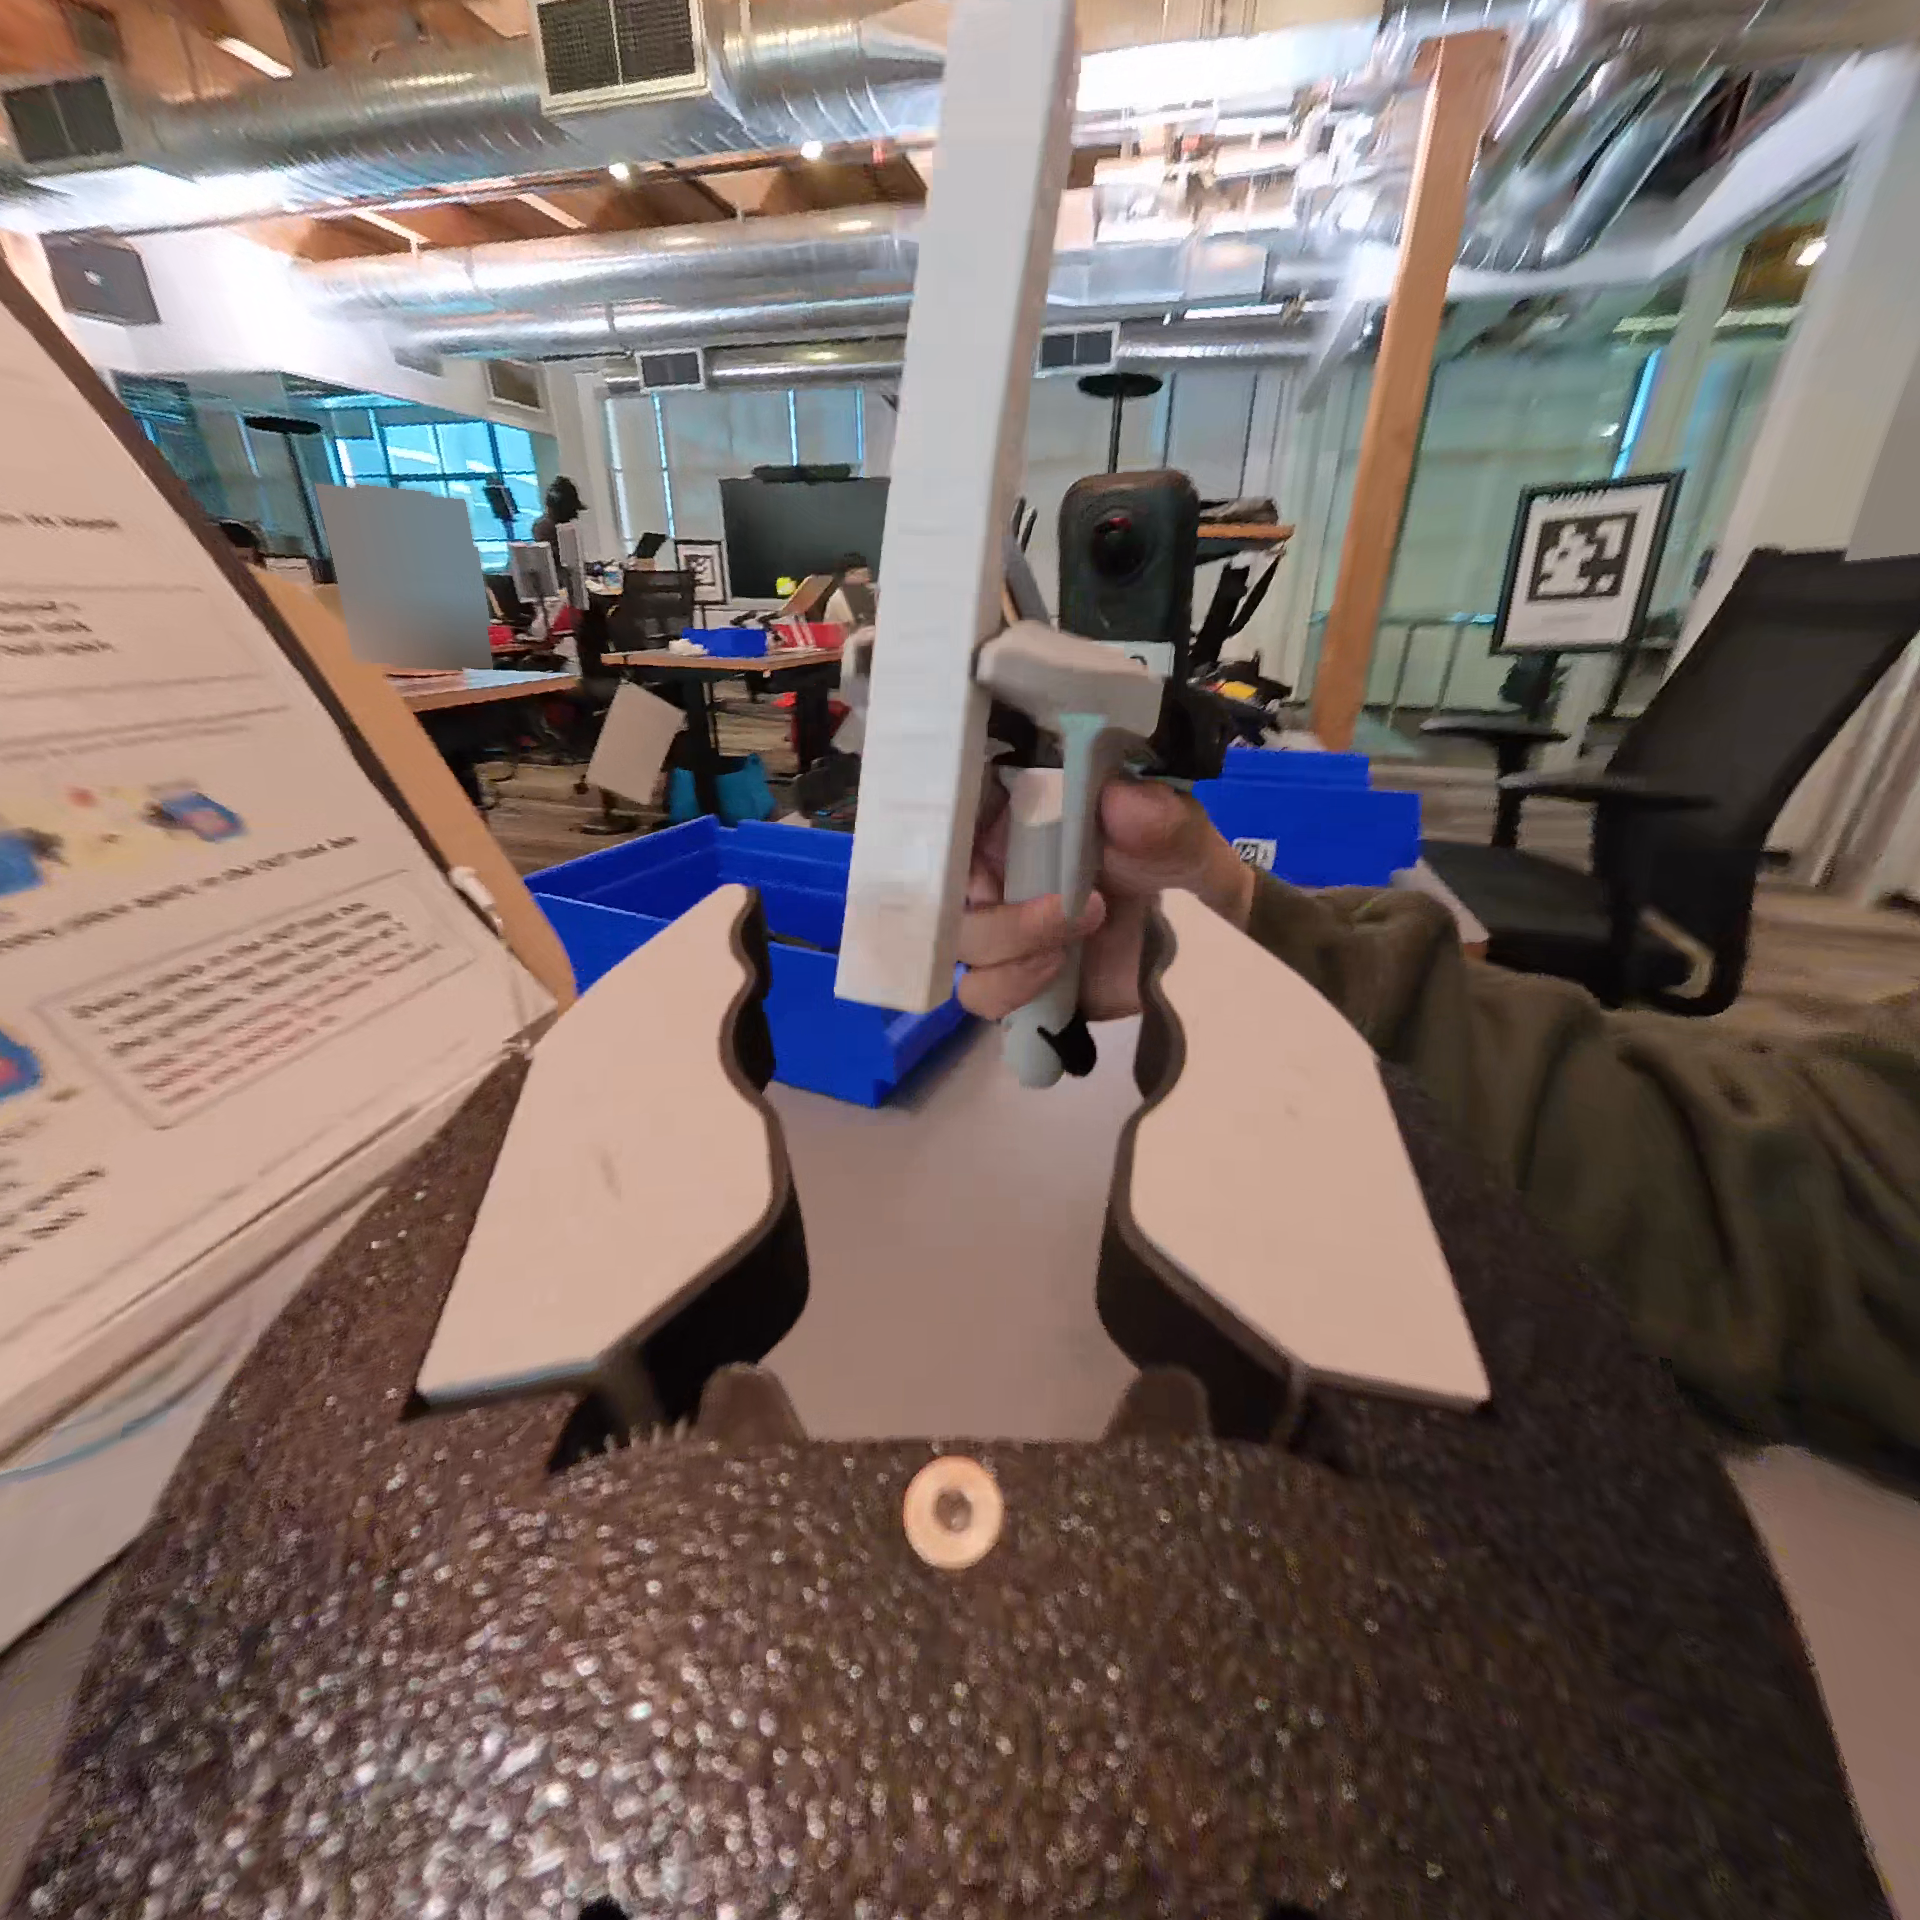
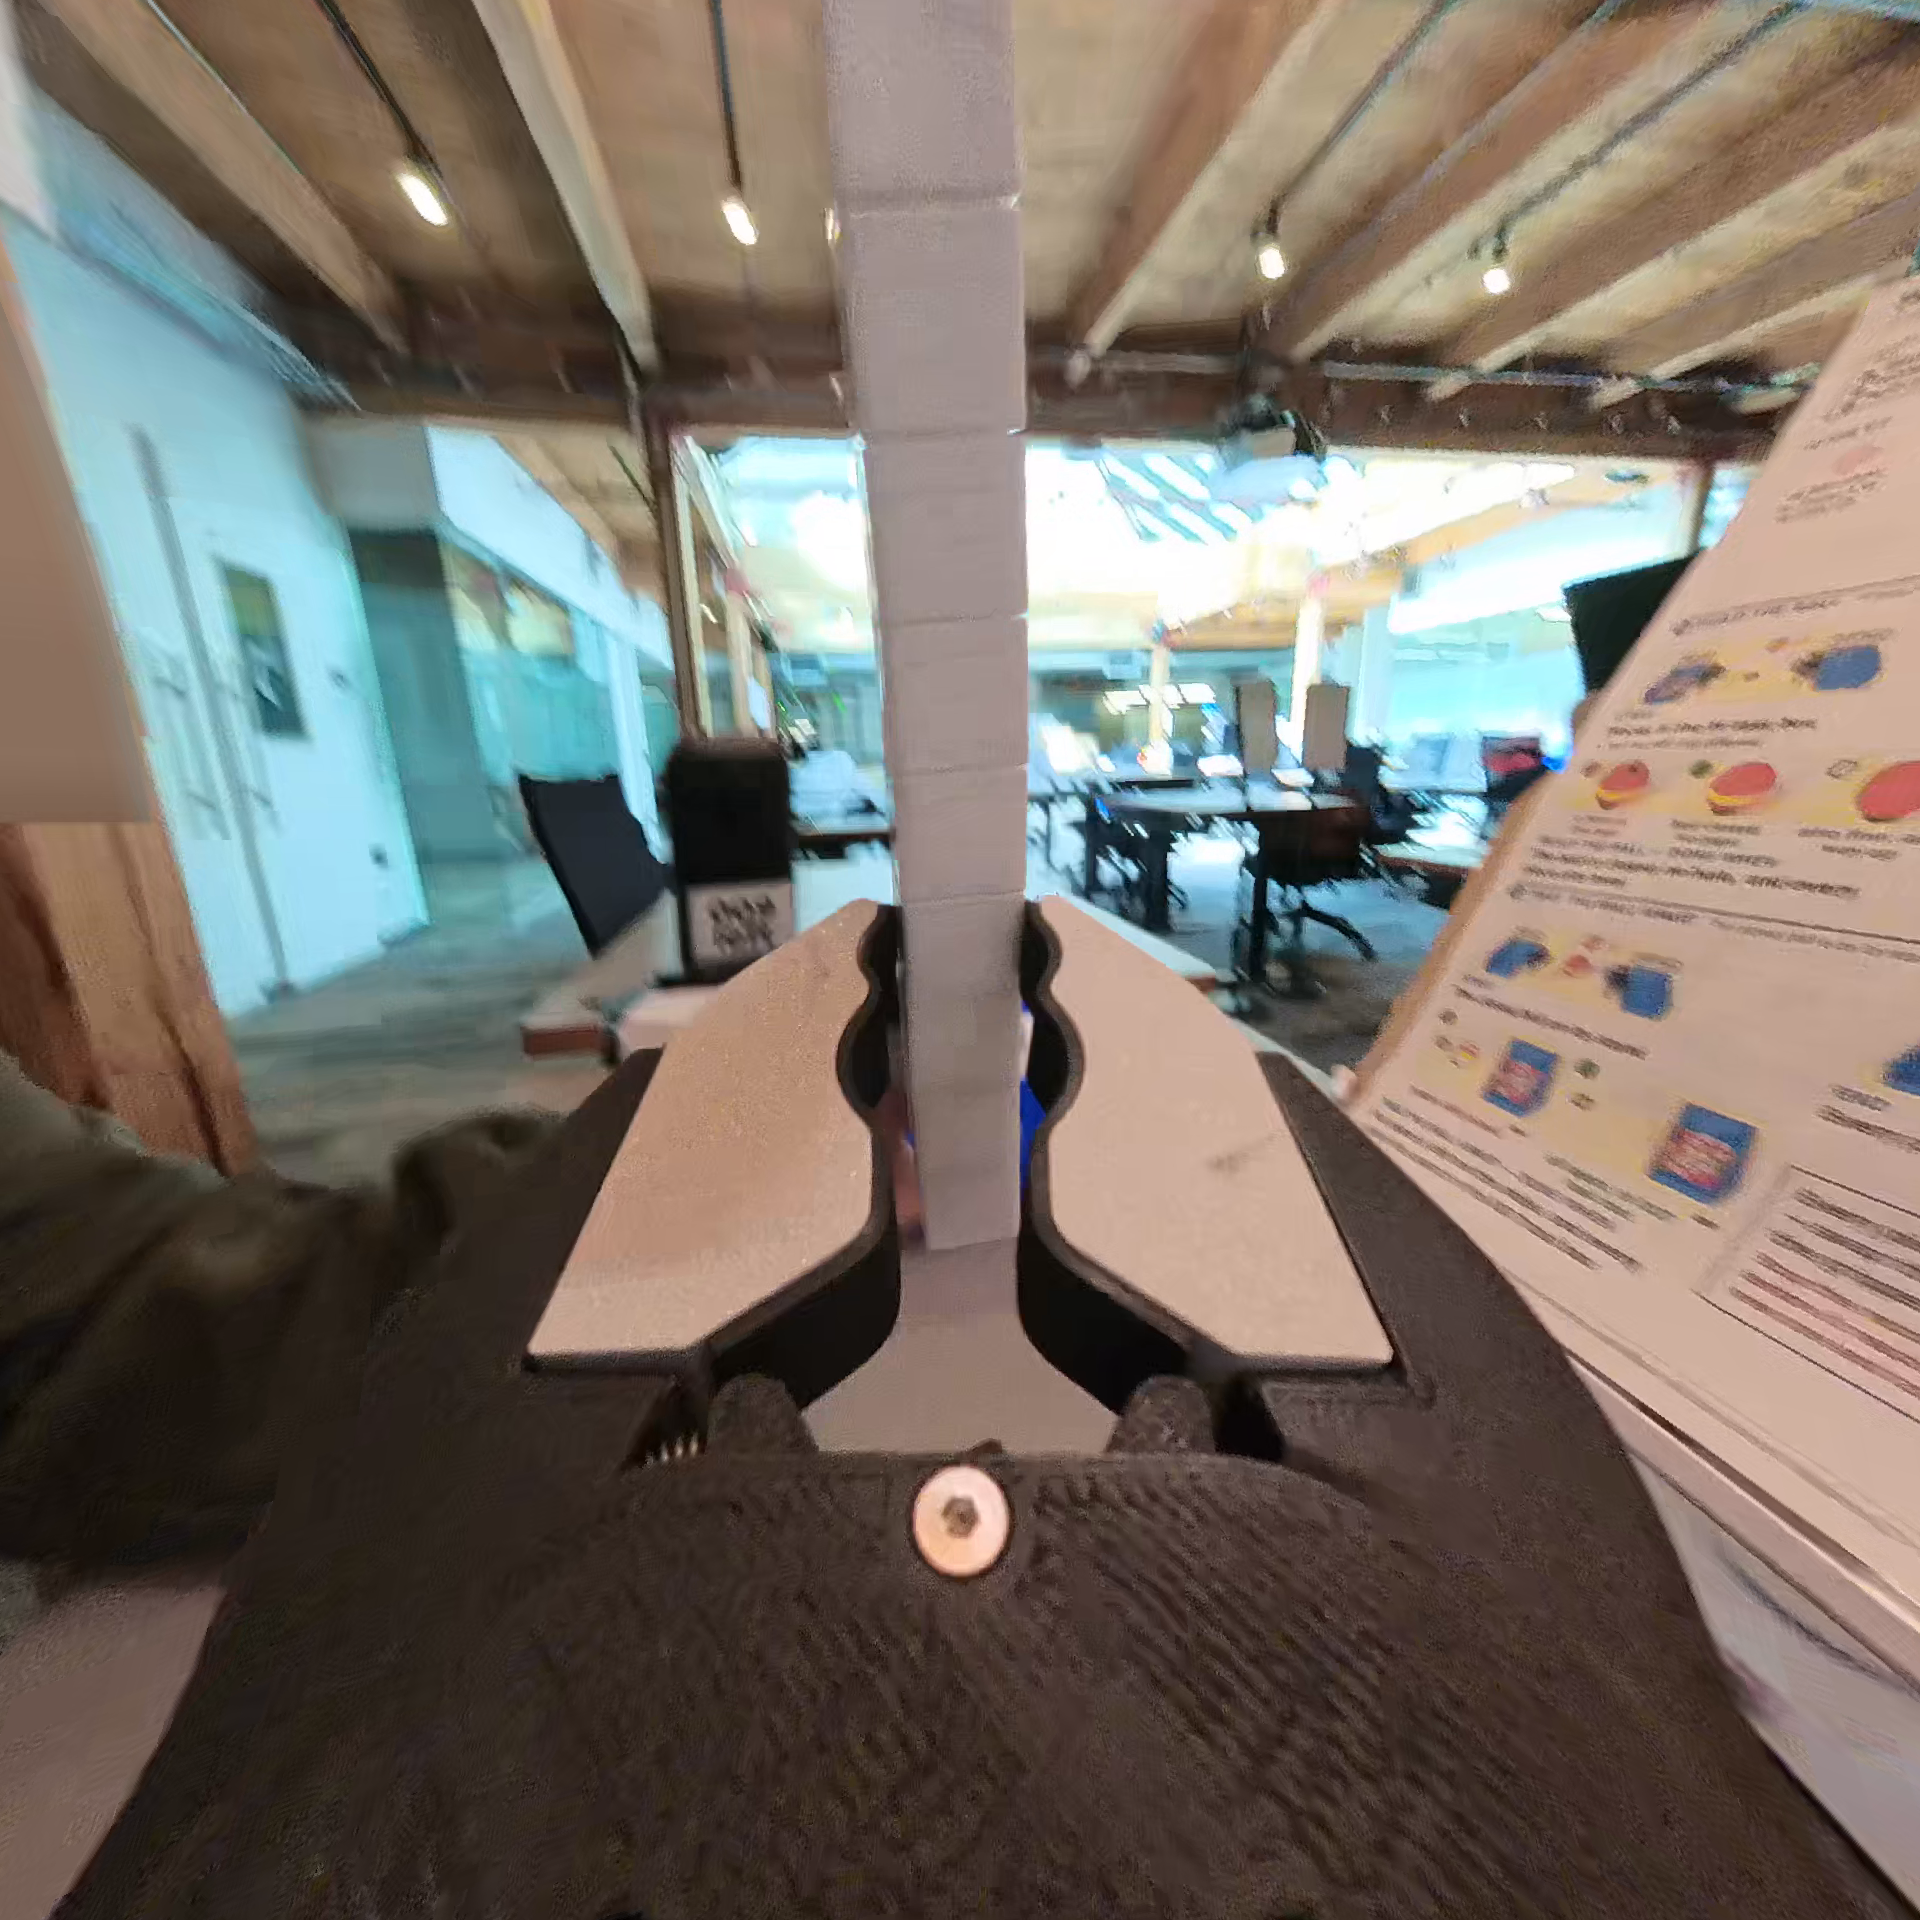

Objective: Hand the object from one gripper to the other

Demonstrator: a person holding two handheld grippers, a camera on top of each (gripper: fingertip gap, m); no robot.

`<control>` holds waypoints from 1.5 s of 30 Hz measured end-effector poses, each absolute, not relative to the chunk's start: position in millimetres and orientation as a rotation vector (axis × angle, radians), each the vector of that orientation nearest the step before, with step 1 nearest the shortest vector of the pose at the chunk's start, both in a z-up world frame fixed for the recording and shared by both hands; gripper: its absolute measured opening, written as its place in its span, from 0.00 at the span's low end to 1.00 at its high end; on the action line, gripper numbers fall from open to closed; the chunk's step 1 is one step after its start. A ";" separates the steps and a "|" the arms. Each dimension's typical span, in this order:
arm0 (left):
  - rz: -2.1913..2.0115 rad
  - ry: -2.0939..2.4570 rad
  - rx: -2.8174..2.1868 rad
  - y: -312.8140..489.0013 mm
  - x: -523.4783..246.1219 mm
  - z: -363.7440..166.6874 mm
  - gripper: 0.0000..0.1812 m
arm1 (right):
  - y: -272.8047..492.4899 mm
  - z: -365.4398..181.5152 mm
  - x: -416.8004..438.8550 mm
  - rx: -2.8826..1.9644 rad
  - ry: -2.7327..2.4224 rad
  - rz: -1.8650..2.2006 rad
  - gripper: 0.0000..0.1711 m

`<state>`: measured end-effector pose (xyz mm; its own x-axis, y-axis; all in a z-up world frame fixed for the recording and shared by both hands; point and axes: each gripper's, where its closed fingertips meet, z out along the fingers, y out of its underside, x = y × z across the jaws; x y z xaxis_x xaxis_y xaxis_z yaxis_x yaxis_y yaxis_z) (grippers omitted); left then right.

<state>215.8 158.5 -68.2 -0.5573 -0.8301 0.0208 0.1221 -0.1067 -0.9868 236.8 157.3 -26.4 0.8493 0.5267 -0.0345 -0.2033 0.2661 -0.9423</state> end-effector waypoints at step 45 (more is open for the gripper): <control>-0.528 1.458 -0.036 122.5 219.6 -67.1 0.15 | 79.4 -45.3 269.6 -1.342 -0.272 0.963 0.14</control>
<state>219.6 122.5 -67.1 0.0200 -0.3618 -0.9320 0.3192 0.8858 -0.3370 269.6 79.4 -45.3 0.6061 0.7158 -0.3469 -0.4283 -0.0739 -0.9006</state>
